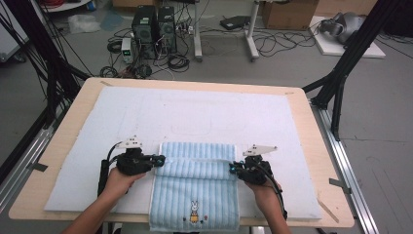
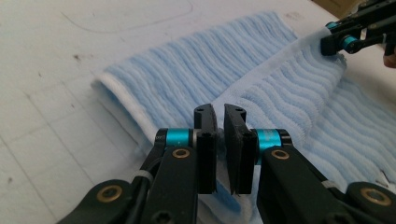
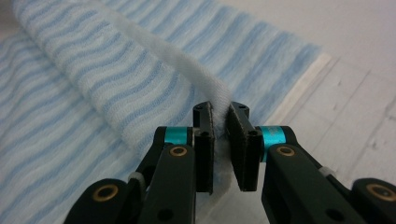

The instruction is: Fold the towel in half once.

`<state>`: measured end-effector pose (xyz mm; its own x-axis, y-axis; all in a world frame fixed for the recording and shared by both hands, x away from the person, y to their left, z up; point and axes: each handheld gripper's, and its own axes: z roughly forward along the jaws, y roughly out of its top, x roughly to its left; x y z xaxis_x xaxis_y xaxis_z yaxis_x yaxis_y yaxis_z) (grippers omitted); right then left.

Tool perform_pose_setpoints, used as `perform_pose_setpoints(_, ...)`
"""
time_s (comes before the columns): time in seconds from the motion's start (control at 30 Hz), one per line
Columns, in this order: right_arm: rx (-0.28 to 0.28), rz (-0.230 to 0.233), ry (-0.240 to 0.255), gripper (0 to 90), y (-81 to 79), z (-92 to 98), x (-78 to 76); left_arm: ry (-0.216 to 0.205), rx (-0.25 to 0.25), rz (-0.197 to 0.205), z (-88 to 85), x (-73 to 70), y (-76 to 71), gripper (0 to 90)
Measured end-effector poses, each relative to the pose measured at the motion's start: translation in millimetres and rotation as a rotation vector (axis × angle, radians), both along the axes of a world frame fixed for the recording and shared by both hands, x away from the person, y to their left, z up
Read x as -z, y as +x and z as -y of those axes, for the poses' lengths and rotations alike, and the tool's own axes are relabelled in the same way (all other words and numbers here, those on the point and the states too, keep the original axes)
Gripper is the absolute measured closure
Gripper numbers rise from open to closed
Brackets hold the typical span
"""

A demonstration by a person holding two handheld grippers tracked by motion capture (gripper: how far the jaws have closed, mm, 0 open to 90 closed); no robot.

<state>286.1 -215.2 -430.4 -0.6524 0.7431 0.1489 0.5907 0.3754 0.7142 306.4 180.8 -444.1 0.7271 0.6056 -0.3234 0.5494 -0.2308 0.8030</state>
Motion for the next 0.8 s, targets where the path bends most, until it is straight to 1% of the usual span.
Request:
perform_pose_setpoints(0.07, -0.009, -0.015, -0.009, 79.1, -4.0, -1.6, 4.3, 0.0, -0.013, -0.007, -1.3, 1.7, -2.1, 81.2)
perform_pose_setpoints(0.1, -0.011, -0.02, -0.008, 76.8, -4.9, -2.3, 5.5, 0.002, -0.023, -0.003, -2.3, 1.8, -1.3, 75.7)
perform_pose_setpoints(0.13, -0.009, -0.014, -0.002, 73.2, -4.9, -2.3, 5.6, -0.003, -0.056, -0.001, -4.1, 1.4, 1.1, 66.2)
perform_pose_setpoints(0.17, 0.008, -0.012, 0.016, 68.8, -4.1, -1.8, 4.0, -0.009, -0.081, 0.0, -5.9, 0.6, 3.9, 58.2)
perform_pose_setpoints(0.2, 0.021, 0.0, 0.037, 64.7, -2.4, -0.6, 1.7, -0.01, -0.098, 0.007, -7.9, -0.5, 7.0, 53.2)
perform_pose_setpoints(0.23, 0.036, 0.011, 0.066, 62.7, -0.1, 0.6, -1.2, -0.01, -0.113, 0.019, -9.5, -1.0, 10.5, 50.5)
perform_pose_setpoints(0.27, 0.047, 0.021, 0.095, 62.9, 2.6, 1.6, -4.3, -0.01, -0.127, 0.019, -11.3, -1.1, 14.1, 49.4)
perform_pose_setpoints(0.3, 0.051, 0.034, 0.12, 63.3, 6.5, 2.8, -7.0, -0.018, -0.144, 0.012, -12.8, -0.7, 18.0, 49.0)
perform_pose_setpoints(0.33, 0.062, 0.039, 0.135, 64.1, 10.3, 3.3, -9.6, -0.035, -0.163, 0.011, -13.7, 0.3, 20.5, 49.1)
perform_pose_setpoints(0.37, 0.075, 0.052, 0.129, 65.3, 14.6, 3.5, -11.4, -0.04, -0.169, 0.007, -14.0, 1.6, 23.0, 50.0)
perform_pose_setpoints(0.4, 0.092, 0.059, 0.12, 66.1, 19.6, 3.7, -11.7, -0.031, -0.172, 0.003, -13.2, 3.1, 25.6, 51.5)
perform_pose_setpoints(0.43, 0.109, 0.059, 0.093, 67.0, 25.0, 3.6, -10.7, -0.02, -0.172, -0.009, -11.6, 4.5, 28.0, 53.3)
perform_pose_setpoints(0.5, 0.136, 0.049, 0.008, 67.1, 34.6, 1.8, -4.7, -0.01, -0.157, -0.021, -8.0, 6.2, 31.3, 57.5)
perform_pose_setpoints(0.53, 0.138, 0.036, -0.004, 67.2, 37.7, 1.2, -1.6, 0.003, -0.145, -0.016, -4.9, 6.4, 32.5, 60.7)
perform_pose_setpoints(0.57, 0.133, 0.017, -0.015, 67.2, 41.3, -0.8, 2.6, 0.01, -0.137, -0.007, -2.5, 6.3, 33.0, 65.1)
perform_pose_setpoints(0.6, 0.128, 0.012, -0.029, 69.2, 42.7, -3.2, 4.5, 0.014, -0.123, 0.0, -0.7, 6.3, 33.0, 74.5)
perform_pose_setpoints(0.63, 0.12, 0.015, -0.039, 73.0, 43.7, -5.4, 5.5, 0.023, -0.127, 0.007, 0.9, 6.1, 33.2, 83.0)
perform_pose_setpoints(0.67, 0.115, 0.018, -0.054, 77.9, 44.9, -6.9, 6.4, 0.035, -0.142, 0.01, 1.8, 5.8, 34.0, 87.6)
perform_pose_setpoints(0.7, 0.11, 0.022, -0.068, 83.8, 46.3, -7.6, 7.4, 0.038, -0.154, 0.01, 2.0, 5.6, 35.3, 87.8)
perform_pose_setpoints(0.73, 0.117, 0.029, -0.083, 85.9, 47.1, -8.0, 7.6, 0.038, -0.176, 0.007, 1.9, 5.7, 36.8, 87.8)
perform_pose_setpoints(0.77, 0.133, 0.04, -0.088, 85.9, 48.6, -7.2, 8.0, 0.035, -0.191, 0.0, 0.8, 6.2, 38.6, 87.8)
perform_pose_setpoints(0.8, 0.15, 0.029, -0.068, 85.2, 50.3, -5.9, 8.4, 0.033, -0.201, -0.01, 0.2, 6.5, 39.0, 86.9)
